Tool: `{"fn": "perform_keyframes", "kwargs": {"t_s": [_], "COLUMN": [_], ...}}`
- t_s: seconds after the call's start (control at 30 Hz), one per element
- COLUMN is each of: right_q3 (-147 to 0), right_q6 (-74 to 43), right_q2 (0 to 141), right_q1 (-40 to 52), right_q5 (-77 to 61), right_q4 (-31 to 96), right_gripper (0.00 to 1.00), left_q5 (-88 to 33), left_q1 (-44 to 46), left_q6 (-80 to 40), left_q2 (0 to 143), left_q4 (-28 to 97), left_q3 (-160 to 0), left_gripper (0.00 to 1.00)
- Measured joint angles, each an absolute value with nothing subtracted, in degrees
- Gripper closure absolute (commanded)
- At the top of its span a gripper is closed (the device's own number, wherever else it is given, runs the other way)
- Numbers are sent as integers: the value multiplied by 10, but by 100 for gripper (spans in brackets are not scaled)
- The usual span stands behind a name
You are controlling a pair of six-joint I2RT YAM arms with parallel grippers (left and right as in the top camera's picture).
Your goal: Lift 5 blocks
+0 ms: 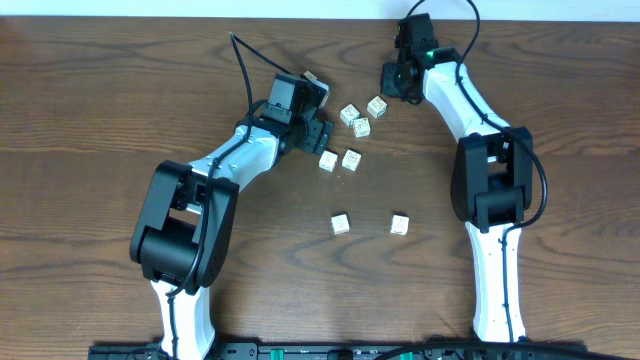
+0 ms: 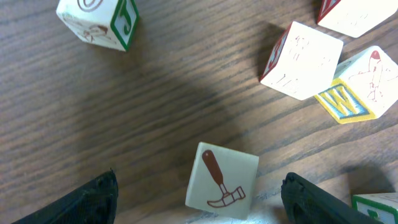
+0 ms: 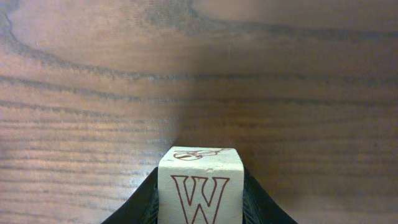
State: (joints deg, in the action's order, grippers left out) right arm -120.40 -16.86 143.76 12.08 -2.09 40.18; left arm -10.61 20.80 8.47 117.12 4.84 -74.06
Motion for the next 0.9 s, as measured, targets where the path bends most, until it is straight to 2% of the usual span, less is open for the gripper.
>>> {"fn": "perform_keyframes", "kwargs": {"t_s": [0.3, 0.47, 0.6, 0.73, 0.9], "right_q3": [-1200, -1196, -1196, -1199, -1200], "right_q6": [-169, -169, -170, -174, -174], "right_q2": [1404, 1321, 1230, 1152, 1118], "right_q1": [121, 121, 121, 121, 121], "right_q5": [-14, 17, 31, 37, 43], "right_q4": [498, 603, 673, 734, 814], "right_gripper": [99, 99, 99, 99, 99], "left_q5": [-106, -106, -106, -106, -112], "left_q1": [208, 208, 208, 208, 208], "left_q6": [91, 90, 93, 90, 88], "left_q2": [1173, 1187, 1192, 1192, 1192], "left_q4": [25, 22, 21, 22, 46], "left_q3": [-741, -741, -741, -741, -743], "left_gripper": [17, 36, 42, 60, 72]}}
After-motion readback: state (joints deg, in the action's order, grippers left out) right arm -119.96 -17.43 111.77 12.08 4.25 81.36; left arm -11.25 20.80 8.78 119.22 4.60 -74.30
